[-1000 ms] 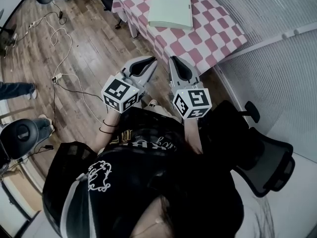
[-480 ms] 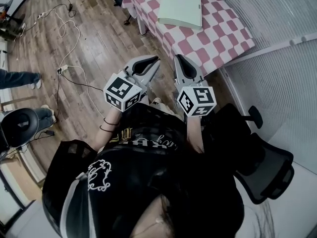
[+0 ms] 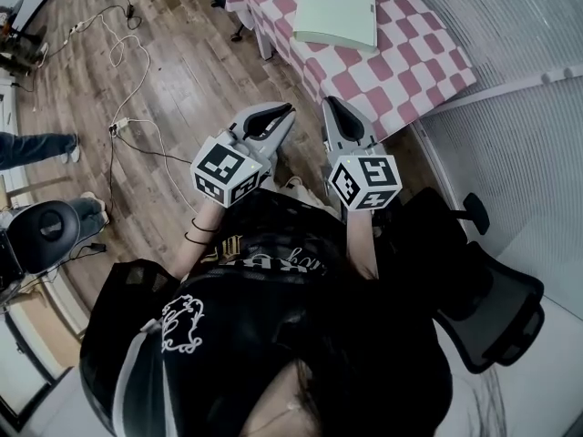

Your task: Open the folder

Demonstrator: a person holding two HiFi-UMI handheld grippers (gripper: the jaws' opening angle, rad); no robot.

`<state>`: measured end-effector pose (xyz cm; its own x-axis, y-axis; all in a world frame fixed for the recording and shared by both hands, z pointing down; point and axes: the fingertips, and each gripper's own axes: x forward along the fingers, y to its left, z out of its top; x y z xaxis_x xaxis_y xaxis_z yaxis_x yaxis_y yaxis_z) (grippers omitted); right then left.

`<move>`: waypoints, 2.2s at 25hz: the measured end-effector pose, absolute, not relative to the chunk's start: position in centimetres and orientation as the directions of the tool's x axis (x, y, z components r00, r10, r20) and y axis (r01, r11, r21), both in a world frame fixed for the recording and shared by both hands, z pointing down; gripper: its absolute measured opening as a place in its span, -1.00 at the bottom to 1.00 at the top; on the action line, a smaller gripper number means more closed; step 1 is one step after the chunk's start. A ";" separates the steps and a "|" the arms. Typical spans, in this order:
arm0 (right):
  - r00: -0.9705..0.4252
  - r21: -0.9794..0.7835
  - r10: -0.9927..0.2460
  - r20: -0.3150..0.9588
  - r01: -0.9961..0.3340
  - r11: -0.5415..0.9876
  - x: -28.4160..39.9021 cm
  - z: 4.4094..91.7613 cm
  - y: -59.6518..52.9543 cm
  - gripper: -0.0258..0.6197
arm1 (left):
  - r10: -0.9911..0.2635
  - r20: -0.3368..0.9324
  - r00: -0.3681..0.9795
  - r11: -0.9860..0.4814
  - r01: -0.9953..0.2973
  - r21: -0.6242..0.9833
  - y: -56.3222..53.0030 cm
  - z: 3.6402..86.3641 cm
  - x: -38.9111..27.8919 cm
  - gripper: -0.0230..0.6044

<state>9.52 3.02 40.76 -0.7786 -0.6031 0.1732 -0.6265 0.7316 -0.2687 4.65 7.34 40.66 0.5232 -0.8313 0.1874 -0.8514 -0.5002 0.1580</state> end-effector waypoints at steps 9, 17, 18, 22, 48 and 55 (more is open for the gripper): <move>-0.742 -0.265 -0.627 0.239 -0.671 0.693 7.1 42.5 -1.6 -0.83 | -0.798 0.189 0.573 -0.539 -0.818 0.204 1.4 42.2 1.9 -0.85; -0.682 -0.281 -0.673 0.286 -0.731 0.622 4.4 43.7 -9.1 -0.83 | -0.745 0.178 0.643 -0.607 -0.764 0.219 -7.5 42.2 -1.3 -0.85; -0.672 -0.281 -0.681 0.291 -0.741 0.610 4.2 43.8 -10.1 -0.83 | -0.740 0.177 0.649 -0.614 -0.759 0.217 -8.5 42.2 -1.7 -0.85; -0.633 -0.283 -0.710 0.308 -0.774 0.567 3.1 44.1 -13.5 -0.83 | -0.719 0.182 0.670 -0.635 -0.741 0.218 -12.1 42.4 -3.7 -0.85; -0.329 -0.251 -0.856 0.398 -0.937 0.243 6.7 45.8 -22.2 -0.83 | -0.484 0.230 0.844 -0.793 -0.534 0.294 -22.2 45.0 -5.0 -0.85; -0.281 -0.264 -0.871 0.402 -0.947 0.183 11.5 46.3 -24.4 -0.83 | -0.453 0.245 0.857 -0.813 -0.510 0.280 -23.1 45.1 -2.8 -0.85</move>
<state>11.50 -24.37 46.30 -0.2808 -0.8714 0.4022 -0.9470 0.1835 -0.2637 -2.77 -23.09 45.12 0.8572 -0.4529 0.2452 -0.5099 -0.8133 0.2802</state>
